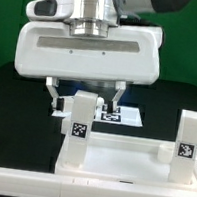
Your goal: Assemble desk
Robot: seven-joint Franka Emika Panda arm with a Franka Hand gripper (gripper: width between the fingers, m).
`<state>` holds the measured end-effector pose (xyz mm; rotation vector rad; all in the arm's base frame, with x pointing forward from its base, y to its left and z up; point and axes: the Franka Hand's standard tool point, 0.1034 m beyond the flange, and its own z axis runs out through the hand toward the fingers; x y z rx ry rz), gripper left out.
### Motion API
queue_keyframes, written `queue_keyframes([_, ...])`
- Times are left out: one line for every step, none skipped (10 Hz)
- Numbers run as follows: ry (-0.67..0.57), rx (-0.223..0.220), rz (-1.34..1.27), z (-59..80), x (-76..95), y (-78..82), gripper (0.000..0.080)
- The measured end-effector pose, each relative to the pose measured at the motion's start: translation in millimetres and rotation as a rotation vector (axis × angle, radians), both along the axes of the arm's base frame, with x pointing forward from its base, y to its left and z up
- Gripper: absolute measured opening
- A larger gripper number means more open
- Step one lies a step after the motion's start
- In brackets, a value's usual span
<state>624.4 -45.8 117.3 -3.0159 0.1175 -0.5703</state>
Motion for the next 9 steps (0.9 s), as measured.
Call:
queue_keyframes([-0.002, 0.007, -0.02, 3.8, 7.2, -1.8, 0.064])
queue_keyframes([0.061, 0.049, -0.044, -1.0, 5.8, 2.1, 0.0647])
queue_keyframes([0.129, 0.073, -0.036, -6.3, 2.7, 1.6, 0.0647])
queue_keyframes([0.205, 0.094, -0.025, -12.3, -2.8, -1.9, 0.0647])
queue_keyframes([0.255, 0.112, -0.025, -12.5, -6.5, -2.8, 0.0649])
queue_keyframes([0.252, 0.106, -0.018, -9.8, -6.4, -1.9, 0.0649])
queue_keyframes([0.249, 0.106, -0.02, -7.9, -5.6, -2.4, 0.0649])
queue_keyframes([0.248, 0.109, -0.029, -7.1, -5.1, -1.9, 0.0649])
queue_keyframes([0.253, 0.112, -0.043, -8.7, -5.8, -2.0, 0.0524])
